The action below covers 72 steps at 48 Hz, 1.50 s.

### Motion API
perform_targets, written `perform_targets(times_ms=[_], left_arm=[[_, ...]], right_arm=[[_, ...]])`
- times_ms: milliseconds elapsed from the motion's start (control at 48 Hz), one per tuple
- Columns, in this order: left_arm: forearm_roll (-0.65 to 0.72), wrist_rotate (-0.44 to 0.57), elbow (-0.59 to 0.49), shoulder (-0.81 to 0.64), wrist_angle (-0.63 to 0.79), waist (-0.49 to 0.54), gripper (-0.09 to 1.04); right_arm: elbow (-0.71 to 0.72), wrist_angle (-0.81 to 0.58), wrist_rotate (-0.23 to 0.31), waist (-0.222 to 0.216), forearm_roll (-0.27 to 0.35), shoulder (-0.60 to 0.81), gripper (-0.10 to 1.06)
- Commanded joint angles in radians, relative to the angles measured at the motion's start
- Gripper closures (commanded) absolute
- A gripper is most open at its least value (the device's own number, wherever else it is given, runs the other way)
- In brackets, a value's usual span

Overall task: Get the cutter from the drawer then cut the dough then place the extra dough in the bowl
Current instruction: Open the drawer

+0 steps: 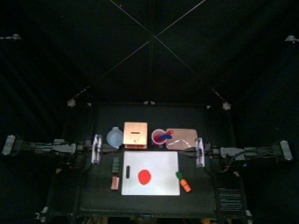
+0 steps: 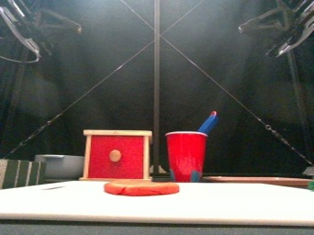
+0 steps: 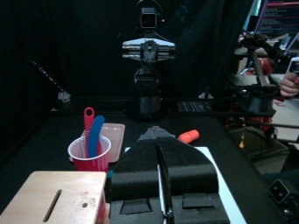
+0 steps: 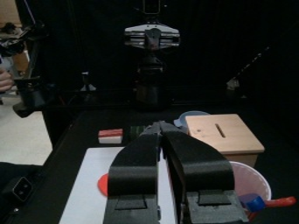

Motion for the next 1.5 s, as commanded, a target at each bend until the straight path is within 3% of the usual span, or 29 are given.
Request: perform_targets(times_ms=[21, 188, 458, 583, 646, 875, 1000, 1208, 1396, 1500], left_arm=[[-0.02, -0.005, -0.035, 0.058, -0.029, 0.003, 0.97], [-0.104, -0.009, -0.025, 0.127, -0.075, 0.003, 0.96], [-0.646, -0.04, 0.018, 0.313, -0.288, -0.041, 0.95], [-0.805, -0.12, 0.017, 0.397, -0.293, -0.092, 0.93], [-0.861, -0.181, 0.012, 0.454, -0.291, -0.104, 0.93], [-0.844, -0.368, -0.064, 0.675, -0.319, -0.112, 0.93], [-0.818, -0.445, -0.114, 0.778, -0.319, -0.123, 0.9], [-0.818, -0.723, -0.137, 0.85, -0.318, -0.121, 0.79], [-0.808, -0.747, -0.14, 0.888, -0.347, -0.121, 0.75], [-0.824, -0.755, -0.143, 0.894, -0.347, -0.121, 0.6]], right_arm=[[-0.029, -0.015, 0.0, -0.071, -0.008, 0.051, 0.94], [-0.129, -0.091, -0.009, -0.164, -0.051, 0.272, 0.93], [-0.506, -0.272, 0.003, -0.285, -0.275, 0.854, 0.93], [-0.658, -0.299, 0.009, -0.321, -0.307, 1.045, 0.93], [-0.713, -0.299, 0.009, -0.325, -0.311, 1.117, 0.93], [-0.879, -0.282, 0.008, -0.319, -0.313, 1.304, 0.93], [-0.905, -0.218, 0.009, -0.319, -0.313, 1.328, 0.93], [-0.907, -0.124, 0.011, -0.318, -0.308, 1.348, 0.93], [-0.897, -0.117, 0.009, -0.305, -0.307, 1.391, 0.93], [-0.887, -0.112, 0.009, -0.293, -0.307, 1.39, 0.93]])
